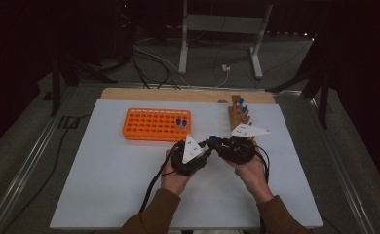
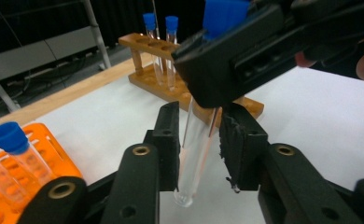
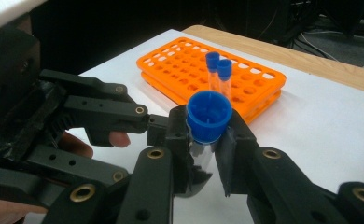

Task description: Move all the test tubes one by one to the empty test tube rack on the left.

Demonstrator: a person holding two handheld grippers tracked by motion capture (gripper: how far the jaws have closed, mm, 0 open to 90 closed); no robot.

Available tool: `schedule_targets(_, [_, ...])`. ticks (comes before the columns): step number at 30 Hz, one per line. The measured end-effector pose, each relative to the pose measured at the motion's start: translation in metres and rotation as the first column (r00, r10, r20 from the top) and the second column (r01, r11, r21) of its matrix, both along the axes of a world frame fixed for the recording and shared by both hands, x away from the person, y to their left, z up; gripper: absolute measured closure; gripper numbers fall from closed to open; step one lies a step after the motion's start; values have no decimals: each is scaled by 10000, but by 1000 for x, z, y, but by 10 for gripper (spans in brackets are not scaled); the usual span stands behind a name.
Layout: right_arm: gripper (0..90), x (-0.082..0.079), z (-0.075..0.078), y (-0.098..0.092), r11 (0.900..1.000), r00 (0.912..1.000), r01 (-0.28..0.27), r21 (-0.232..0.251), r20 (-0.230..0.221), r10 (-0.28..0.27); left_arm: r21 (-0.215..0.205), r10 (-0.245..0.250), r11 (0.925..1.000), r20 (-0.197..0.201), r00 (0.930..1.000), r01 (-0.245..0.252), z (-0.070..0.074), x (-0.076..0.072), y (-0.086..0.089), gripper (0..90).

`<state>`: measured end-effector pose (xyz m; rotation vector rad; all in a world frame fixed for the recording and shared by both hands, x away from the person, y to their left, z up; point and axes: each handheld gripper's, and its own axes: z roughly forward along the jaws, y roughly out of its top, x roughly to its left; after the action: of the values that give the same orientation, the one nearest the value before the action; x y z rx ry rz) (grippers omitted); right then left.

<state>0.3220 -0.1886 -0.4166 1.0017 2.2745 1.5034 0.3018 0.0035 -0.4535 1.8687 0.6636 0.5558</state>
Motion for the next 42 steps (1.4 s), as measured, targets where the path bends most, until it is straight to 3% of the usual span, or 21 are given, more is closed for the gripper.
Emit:
schedule_targets(10, [747, 1, -1, 0, 10000, 10000, -30, 71, -32, 31, 148, -105, 9998, 212, 9997, 102, 0, -1, 0, 782])
schedule_targets(19, [377, 3, 2, -12, 9978, 9998, 174, 644, -8, -174, 46, 296, 9995, 145, 9995, -296, 4, 5, 12, 782])
schedule_targets(24, [165, 1, 4, -15, 9970, 9971, 581, 509, 459, -605, -208, 630, 9978, 163, 9979, -626, 8, 10, 24, 782])
schedule_targets(30, [26, 3, 3, -22, 9955, 9950, 831, 465, 519, -855, -261, 1005, 9947, 257, 9946, -998, 12, 18, 39, 781])
schedule_targets(37, [0, 4, 5, -29, 9911, 9904, 1222, 531, 586, -1253, -338, 1626, 9863, 281, 9863, -1616, 14, 34, 56, 781])
schedule_targets(42, [0, 3, 7, -33, 9899, 9893, 1249, 665, 675, -1293, -553, 2297, 9721, 309, 9728, -2278, 10, 46, 65, 781])
